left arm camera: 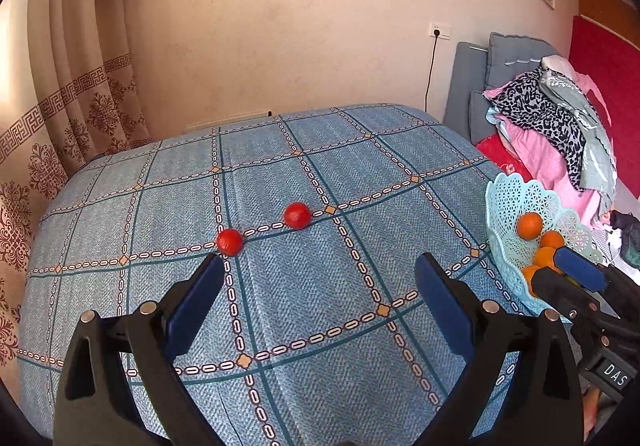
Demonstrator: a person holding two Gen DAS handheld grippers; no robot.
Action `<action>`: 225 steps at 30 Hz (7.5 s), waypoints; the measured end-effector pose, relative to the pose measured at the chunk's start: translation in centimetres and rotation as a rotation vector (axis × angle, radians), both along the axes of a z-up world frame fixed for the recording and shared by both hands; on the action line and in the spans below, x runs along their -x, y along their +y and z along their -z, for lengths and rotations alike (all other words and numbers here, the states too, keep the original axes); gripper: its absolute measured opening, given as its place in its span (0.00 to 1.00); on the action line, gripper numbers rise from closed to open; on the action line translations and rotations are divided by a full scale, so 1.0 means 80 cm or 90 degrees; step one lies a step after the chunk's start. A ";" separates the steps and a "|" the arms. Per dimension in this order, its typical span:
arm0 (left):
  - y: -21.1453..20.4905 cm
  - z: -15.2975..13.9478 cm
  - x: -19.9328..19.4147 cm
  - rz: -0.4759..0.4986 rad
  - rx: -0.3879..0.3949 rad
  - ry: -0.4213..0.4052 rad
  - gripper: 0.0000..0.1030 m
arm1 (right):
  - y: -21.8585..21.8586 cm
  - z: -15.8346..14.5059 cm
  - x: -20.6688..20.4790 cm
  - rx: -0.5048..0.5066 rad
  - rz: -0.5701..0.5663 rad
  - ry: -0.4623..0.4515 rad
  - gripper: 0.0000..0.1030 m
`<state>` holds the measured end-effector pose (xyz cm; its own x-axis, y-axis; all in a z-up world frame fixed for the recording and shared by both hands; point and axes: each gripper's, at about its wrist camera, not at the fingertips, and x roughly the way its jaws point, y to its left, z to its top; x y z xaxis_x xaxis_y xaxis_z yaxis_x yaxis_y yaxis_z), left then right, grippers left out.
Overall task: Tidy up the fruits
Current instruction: 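Withdraw both tools from the basket toward the two cherry tomatoes, then close the left tool on one cherry tomato while the right tool closes on the other, then carry the cherry tomatoes in both tools over the basket, then open the left tool to drop its tomato while the right tool drops its tomato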
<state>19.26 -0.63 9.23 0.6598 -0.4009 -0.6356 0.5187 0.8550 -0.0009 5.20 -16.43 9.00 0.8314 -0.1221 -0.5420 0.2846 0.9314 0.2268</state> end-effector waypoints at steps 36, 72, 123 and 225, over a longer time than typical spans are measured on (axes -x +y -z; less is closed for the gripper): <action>0.038 0.090 -0.167 -0.149 -0.051 0.083 0.79 | 0.056 0.046 -0.171 0.046 -0.105 0.090 0.54; 0.062 0.085 -0.171 -0.160 0.004 0.098 0.25 | 0.082 0.086 -0.298 0.025 -0.142 0.155 0.54; 0.037 0.001 -0.101 -0.088 0.061 0.006 0.25 | 0.060 0.001 -0.192 0.001 -0.096 0.058 0.28; -0.207 0.037 0.107 0.293 0.051 0.039 0.27 | -0.127 0.023 0.086 -0.026 0.206 0.024 0.30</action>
<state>10.72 -17.17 6.26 0.3636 -0.6923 -0.6233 0.8407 0.5320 -0.1005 -1.70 -26.61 7.17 0.7324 -0.3541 -0.5816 0.5732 0.7816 0.2459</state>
